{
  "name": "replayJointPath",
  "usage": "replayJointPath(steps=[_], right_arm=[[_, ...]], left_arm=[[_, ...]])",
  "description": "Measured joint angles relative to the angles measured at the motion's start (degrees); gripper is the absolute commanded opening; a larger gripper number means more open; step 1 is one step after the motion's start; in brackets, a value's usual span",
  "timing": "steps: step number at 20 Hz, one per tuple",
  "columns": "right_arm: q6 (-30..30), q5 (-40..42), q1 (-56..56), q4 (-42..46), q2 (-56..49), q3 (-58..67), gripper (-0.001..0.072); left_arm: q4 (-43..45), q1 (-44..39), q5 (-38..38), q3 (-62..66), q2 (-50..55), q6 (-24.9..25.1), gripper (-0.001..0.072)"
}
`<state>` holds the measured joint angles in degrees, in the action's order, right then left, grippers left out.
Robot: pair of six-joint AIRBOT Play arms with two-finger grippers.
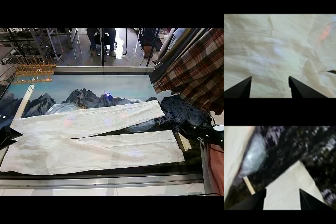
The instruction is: Fold the clothes and pants, and hang the long-sleeved shirts on hangers.
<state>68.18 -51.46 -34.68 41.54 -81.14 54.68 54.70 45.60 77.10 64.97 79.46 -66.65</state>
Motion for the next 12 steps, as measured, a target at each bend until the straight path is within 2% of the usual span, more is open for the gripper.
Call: replayJointPath(steps=[3,7,10,11,12], right_arm=[[-3.7,3.2,2.5,-7.0,-9.2,6.4,0.0448],[-5.1,5.4,8.7,-10.3,-20.3,17.2,0.0425],[0.5,7.4,12.6,-6.3,-25.9,24.5,0.0417],[3.2,7.8,13.7,-3.7,-27.0,26.4,0.0296],[5.6,8.1,14.4,-1.3,-27.8,27.8,0.0251]], left_arm=[[-0.4,0.0,-0.7,0.0,0.1,0.0,0.0465],[-1.4,0.0,-0.9,0.0,0.2,0.0,0.0465],[-1.6,0.0,-0.9,0.0,0.2,0.0,0.0464],[-1.7,0.0,-0.9,0.0,0.2,0.0,0.0463],[-1.8,0.0,-0.9,0.0,0.2,0.0,0.0461]])
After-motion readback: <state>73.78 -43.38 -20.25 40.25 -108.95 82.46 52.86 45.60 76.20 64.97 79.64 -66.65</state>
